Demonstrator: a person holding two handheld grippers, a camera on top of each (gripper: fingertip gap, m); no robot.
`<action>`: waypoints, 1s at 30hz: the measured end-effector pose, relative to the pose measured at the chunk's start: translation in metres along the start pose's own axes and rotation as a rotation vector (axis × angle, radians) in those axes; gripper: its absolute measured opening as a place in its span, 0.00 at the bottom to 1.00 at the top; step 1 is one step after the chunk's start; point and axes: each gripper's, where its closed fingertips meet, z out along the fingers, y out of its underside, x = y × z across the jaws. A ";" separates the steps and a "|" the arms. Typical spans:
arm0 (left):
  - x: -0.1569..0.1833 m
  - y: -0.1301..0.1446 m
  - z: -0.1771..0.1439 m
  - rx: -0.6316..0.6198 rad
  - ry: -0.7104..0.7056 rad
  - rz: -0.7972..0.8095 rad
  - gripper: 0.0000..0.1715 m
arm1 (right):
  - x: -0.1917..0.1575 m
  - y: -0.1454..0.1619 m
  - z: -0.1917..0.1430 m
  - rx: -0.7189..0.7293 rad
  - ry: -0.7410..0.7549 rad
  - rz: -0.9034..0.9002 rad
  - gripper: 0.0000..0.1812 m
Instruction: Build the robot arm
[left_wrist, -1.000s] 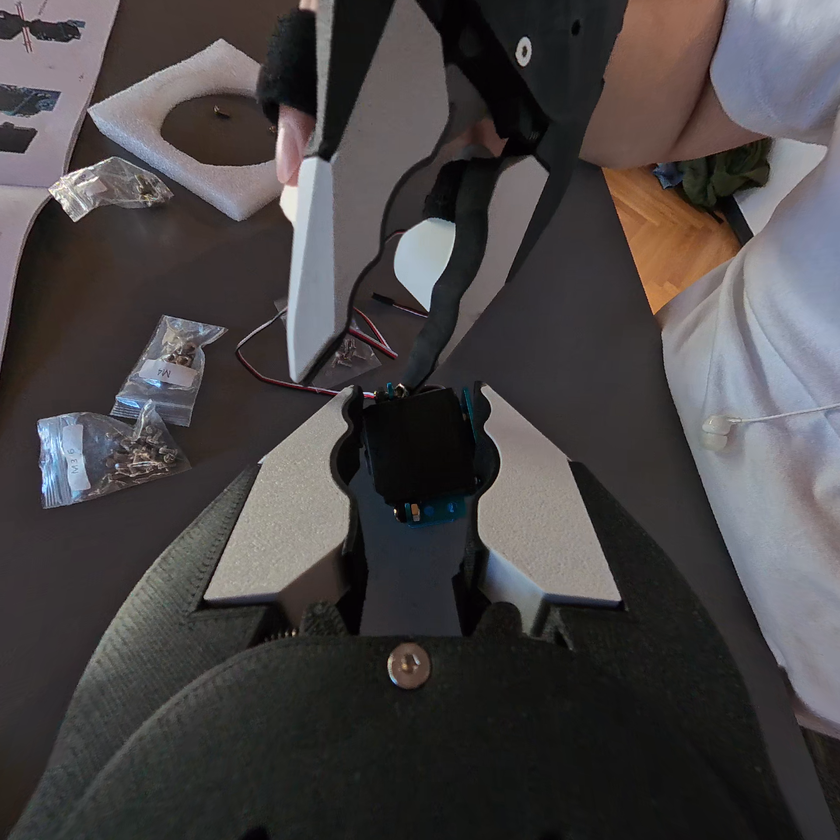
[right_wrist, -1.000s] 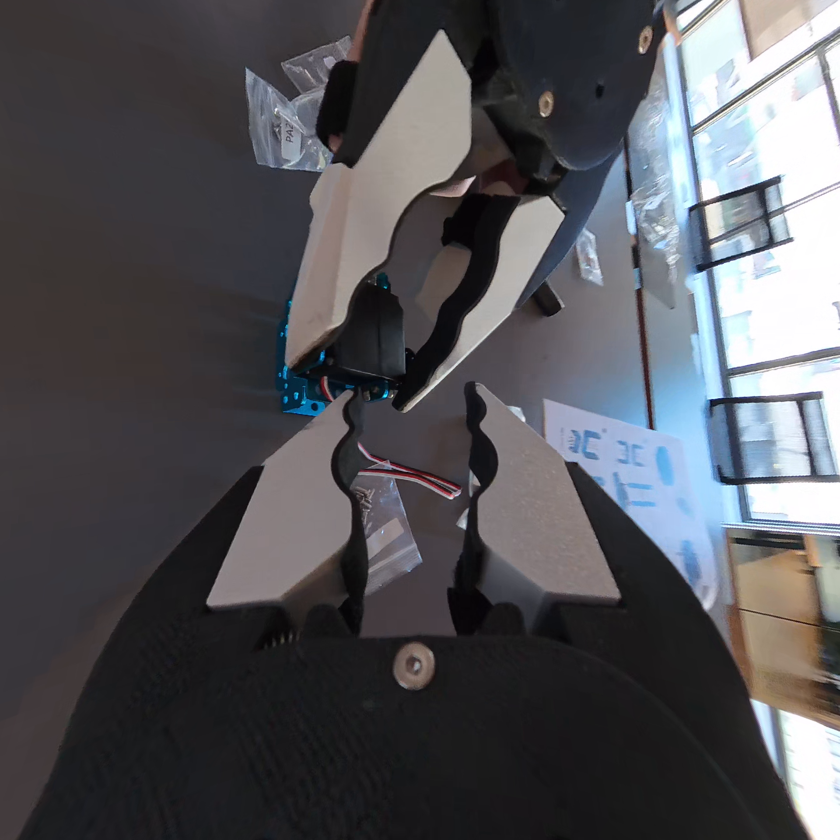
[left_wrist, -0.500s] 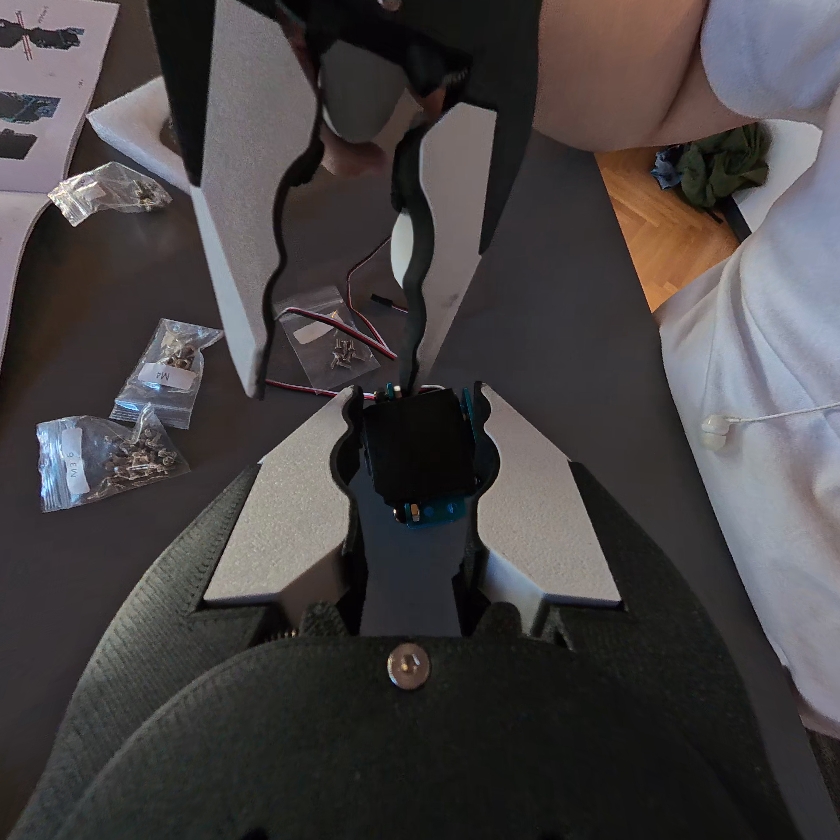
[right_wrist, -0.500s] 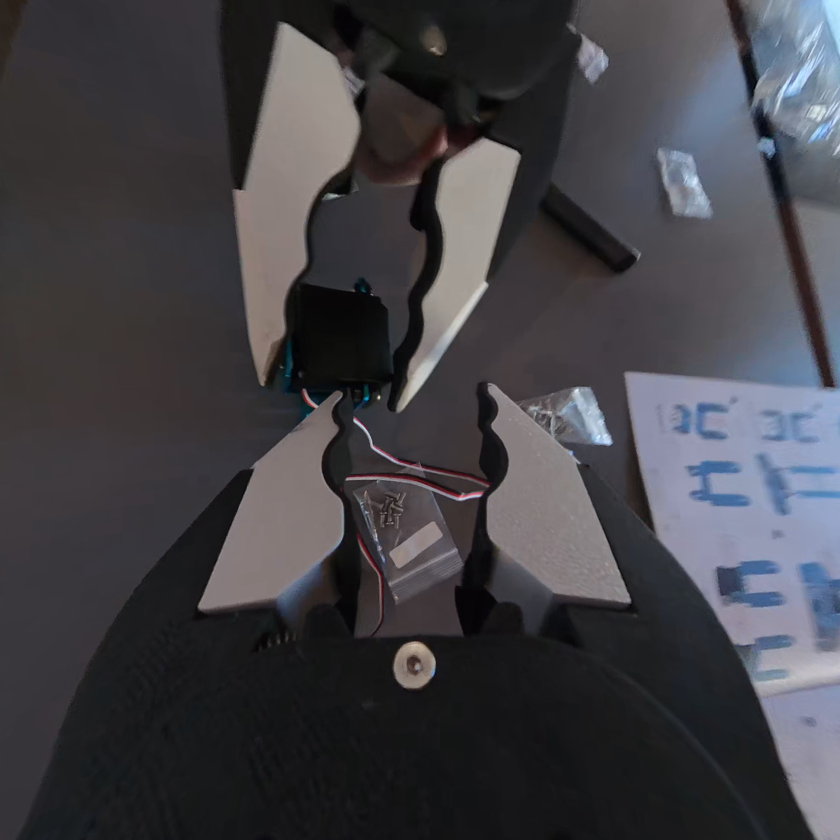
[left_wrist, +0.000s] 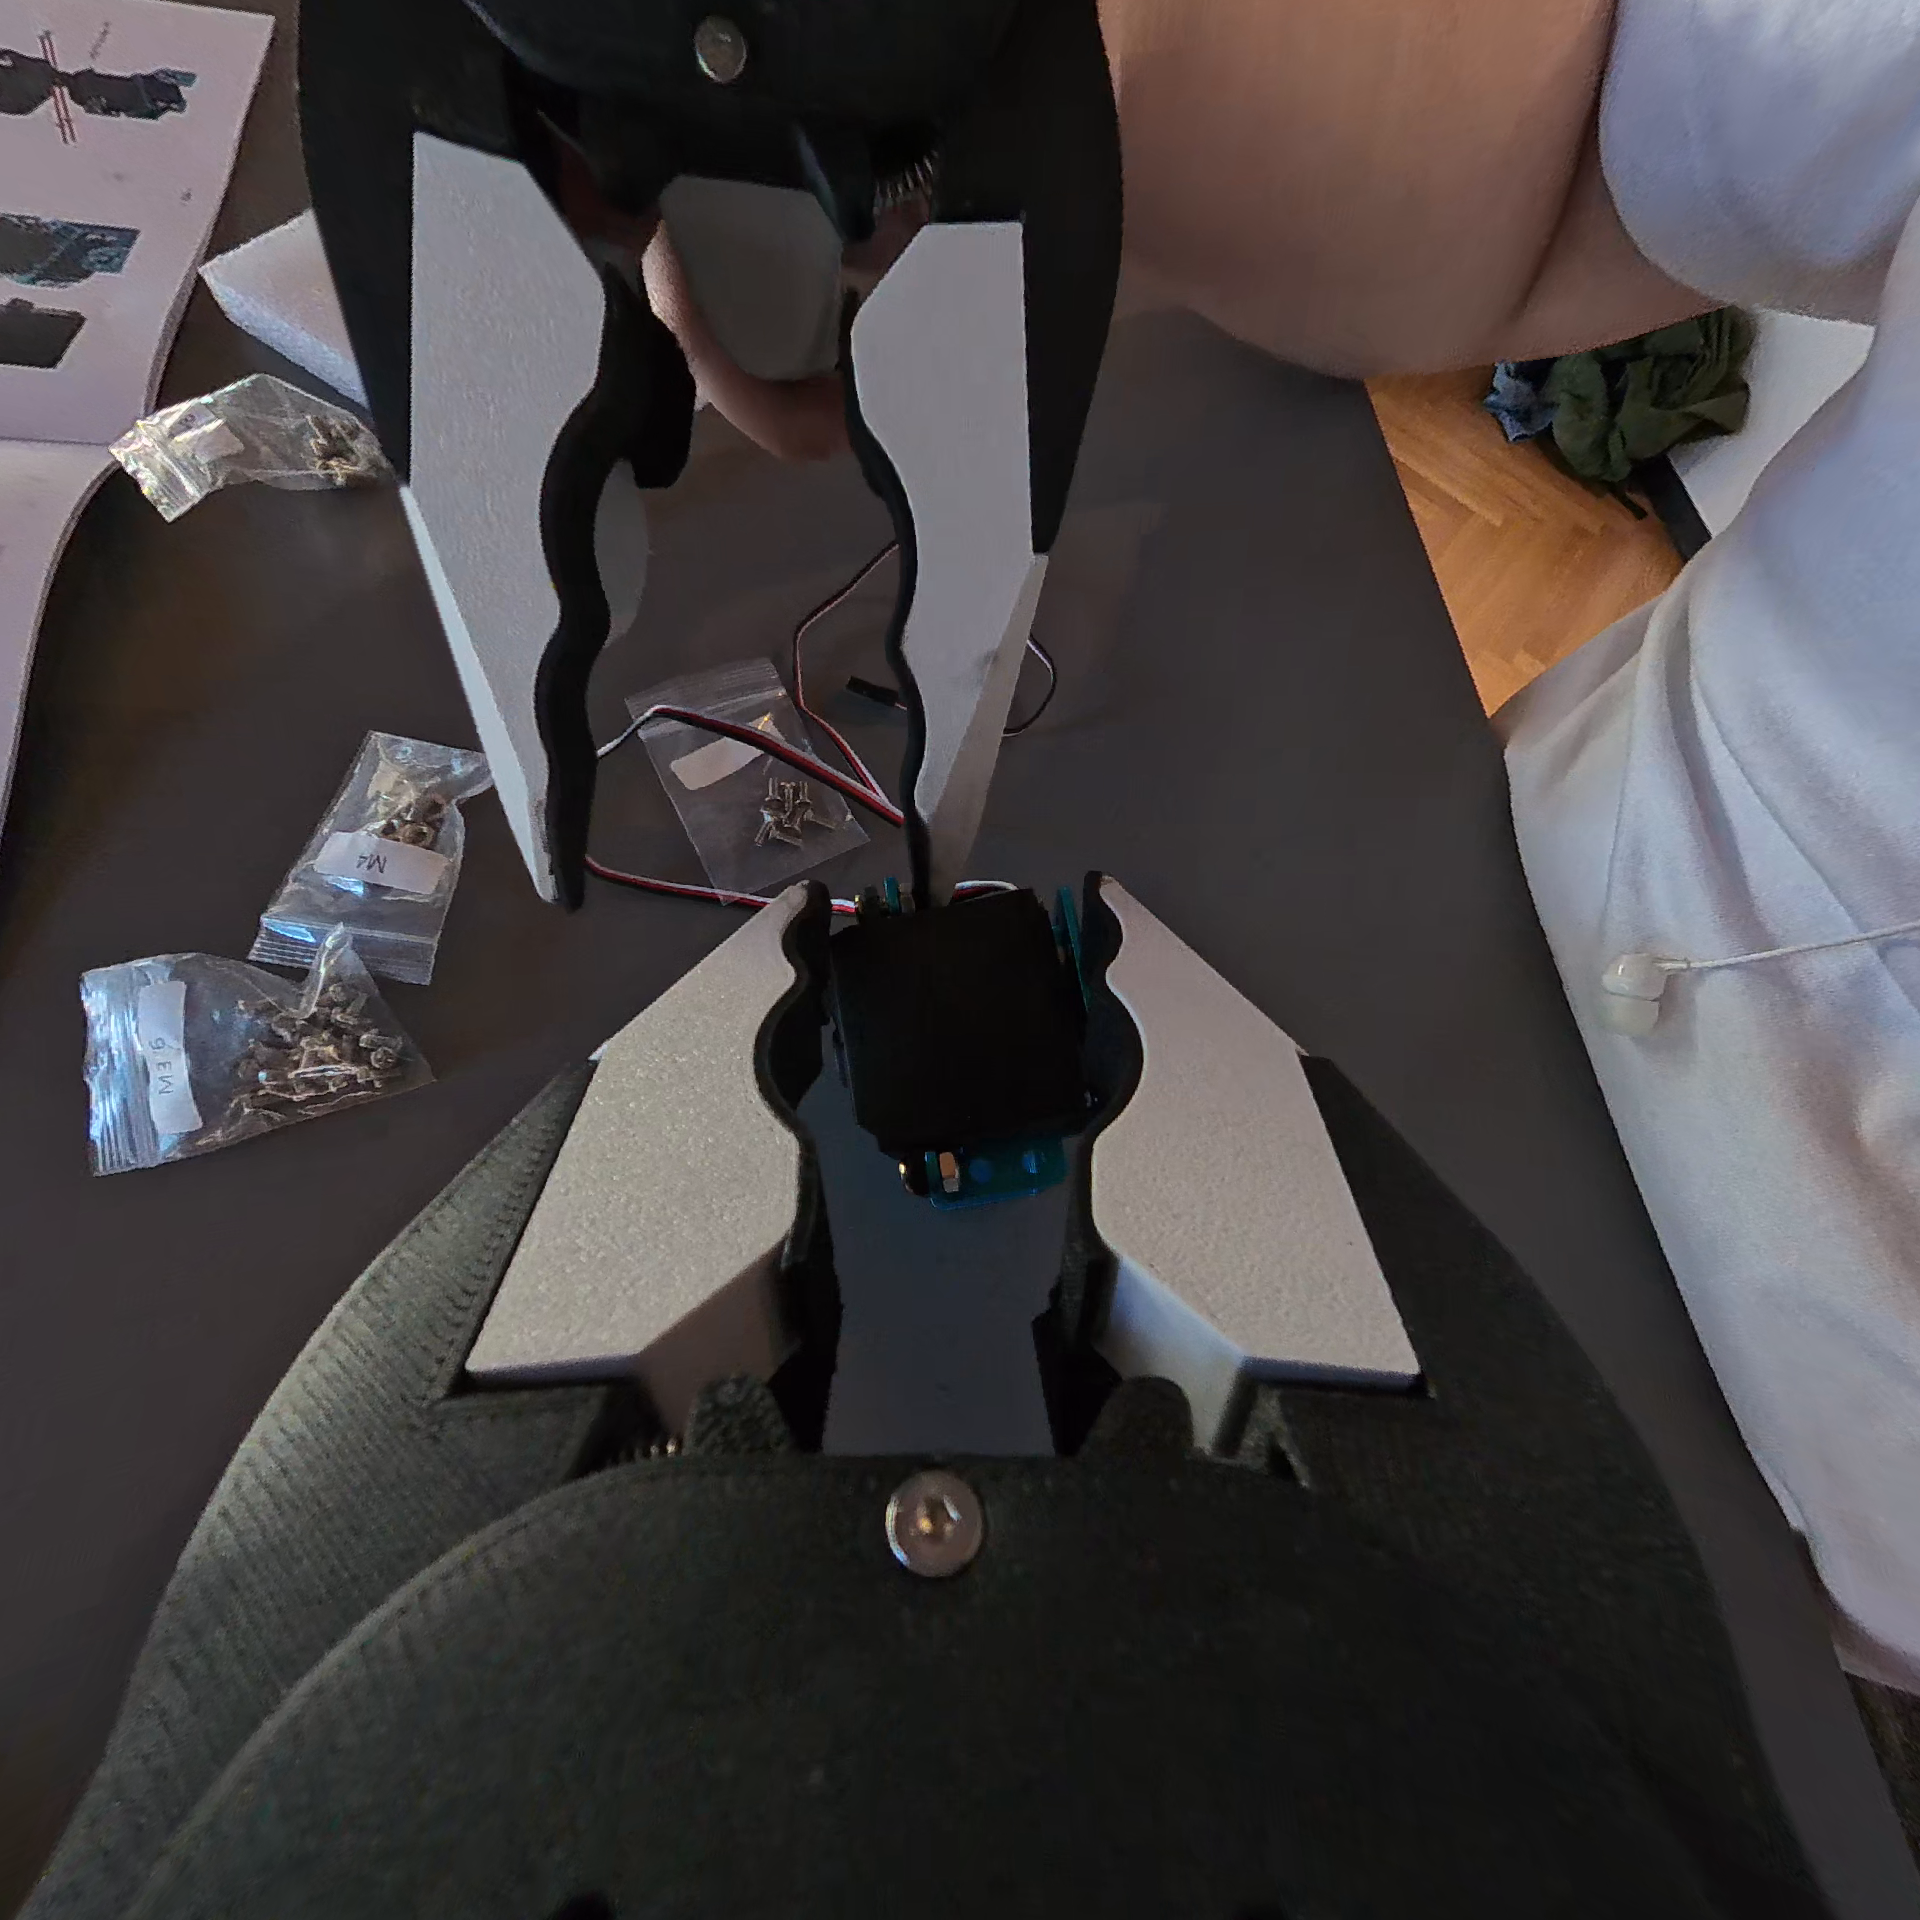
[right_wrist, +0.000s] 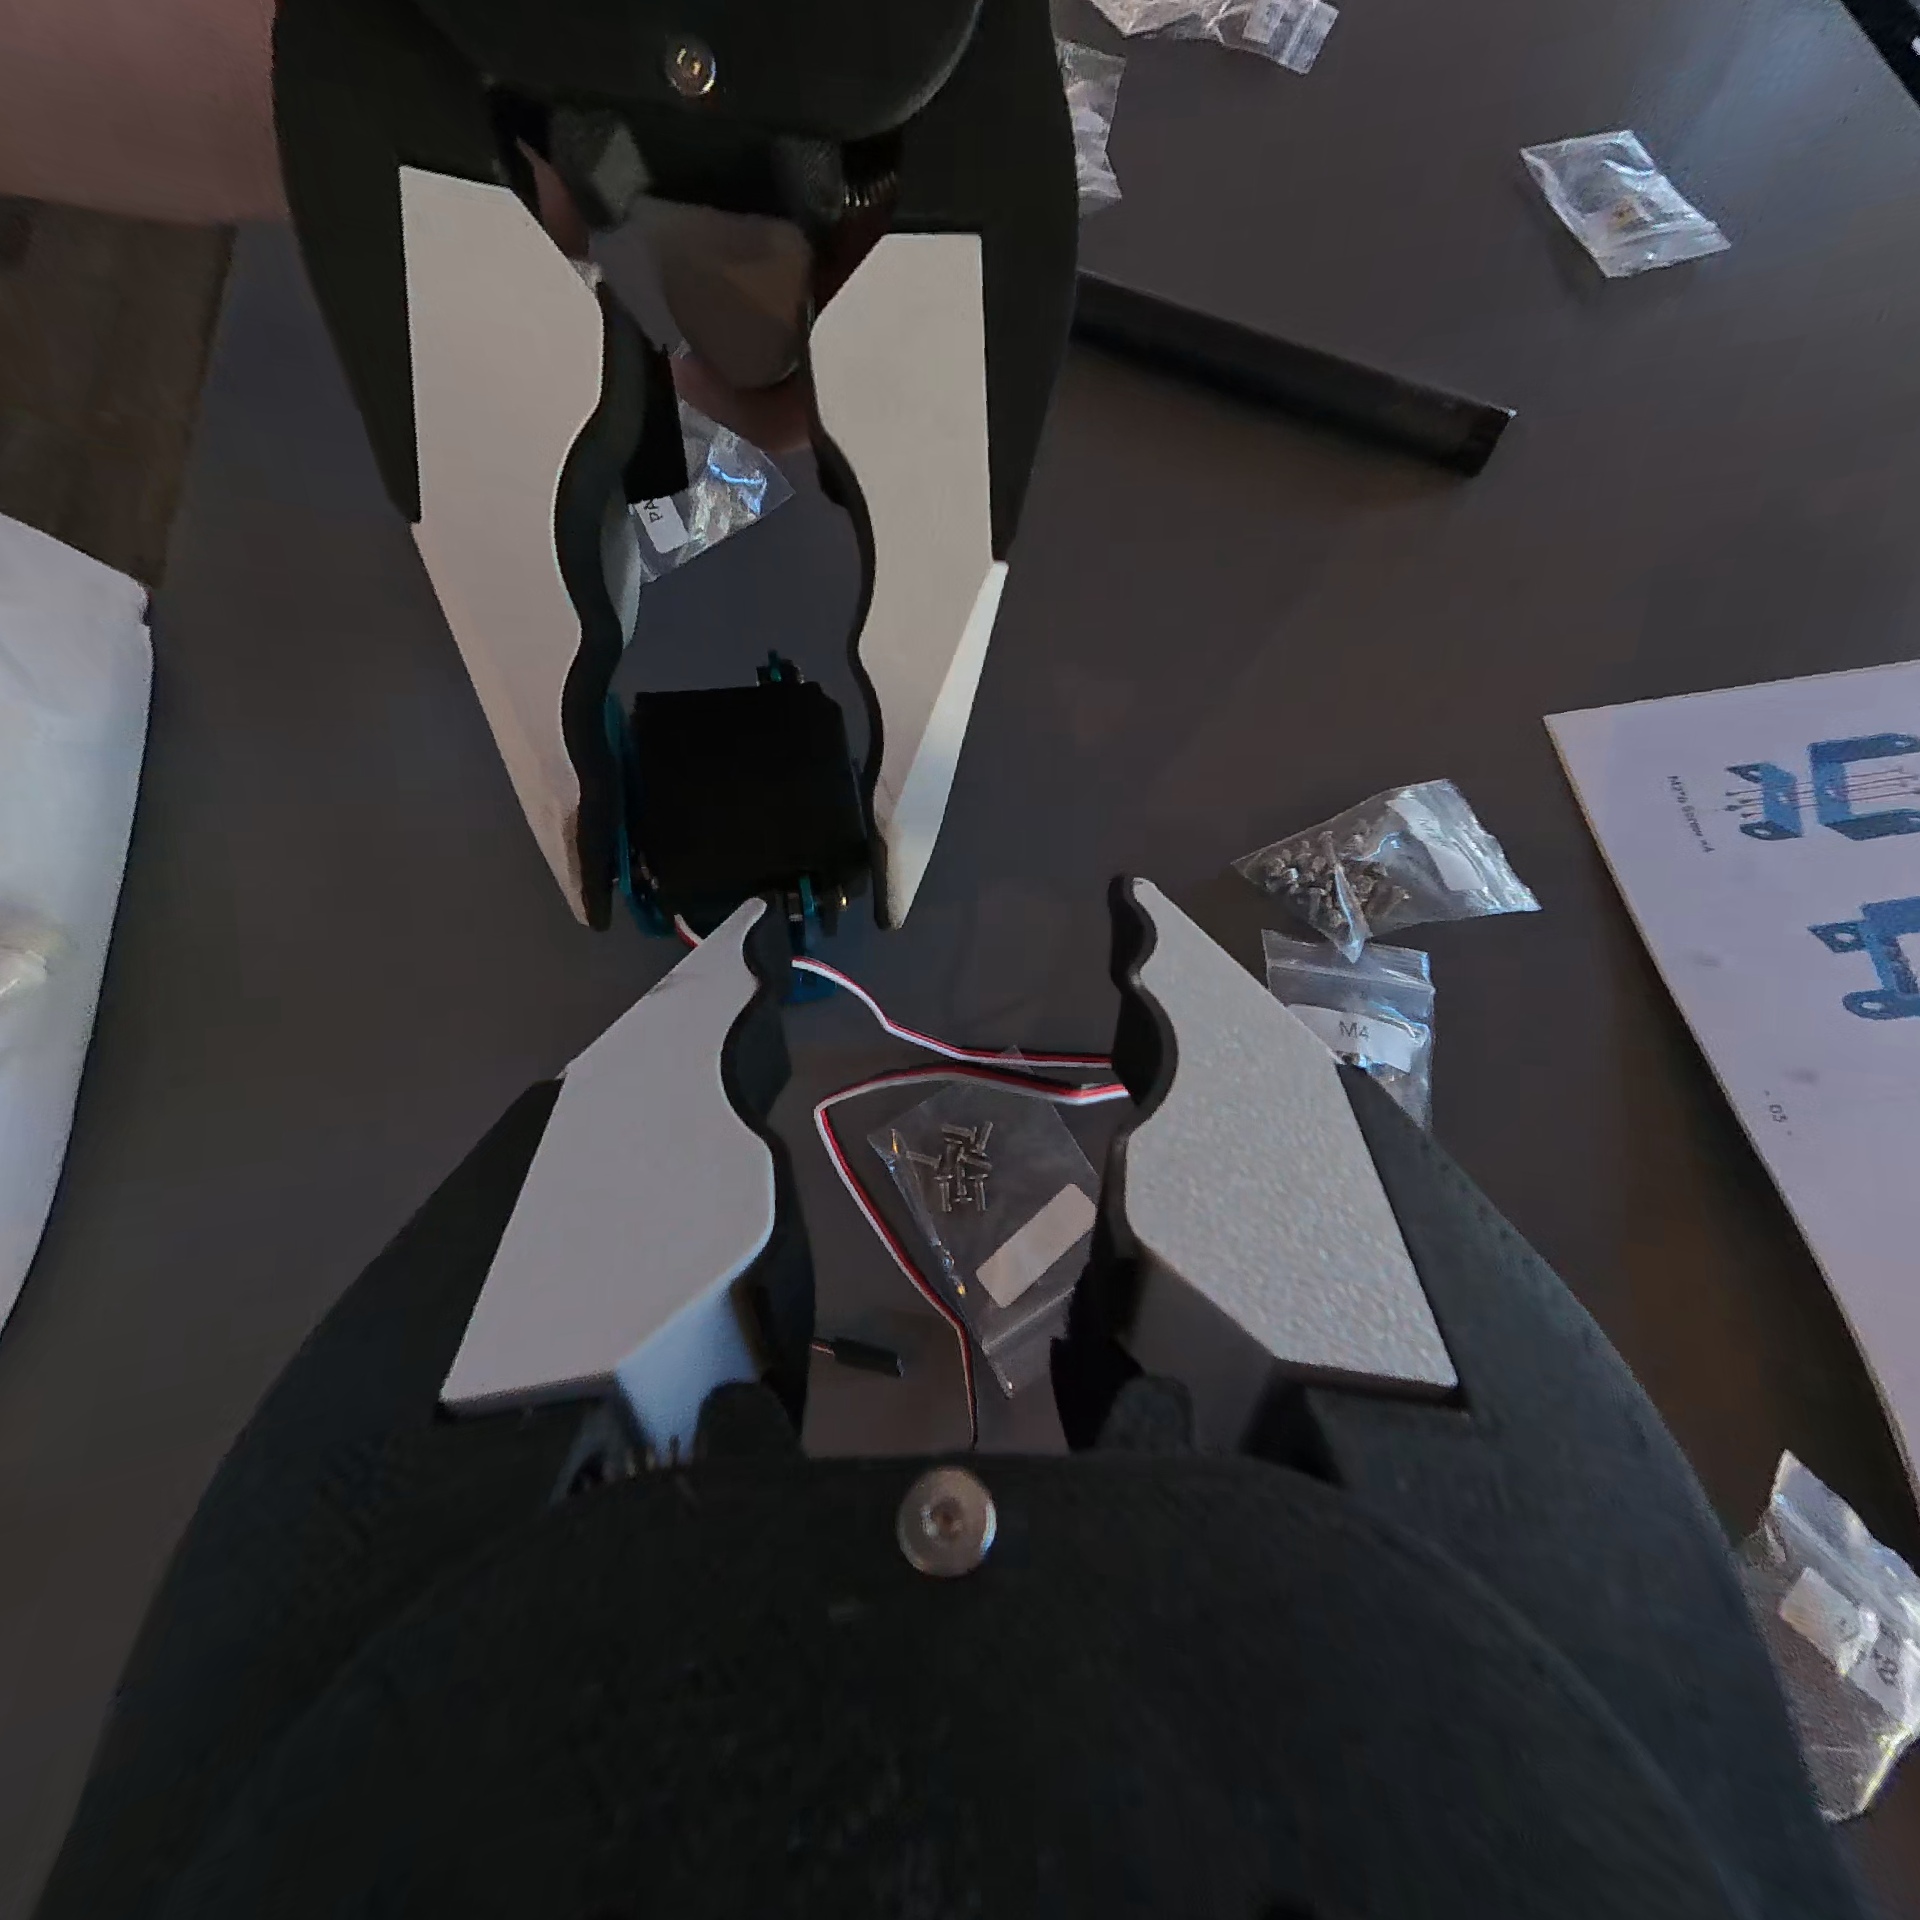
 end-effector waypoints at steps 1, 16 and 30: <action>0.000 0.000 0.000 0.000 0.000 0.000 0.28 | 0.000 0.000 -0.001 0.007 0.002 0.007 0.35; 0.001 0.000 0.001 -0.002 0.007 -0.002 0.29 | 0.001 0.002 -0.005 0.099 -0.011 0.095 0.35; 0.001 0.000 0.000 0.000 0.010 -0.007 0.29 | 0.002 0.002 -0.005 0.114 -0.005 0.083 0.36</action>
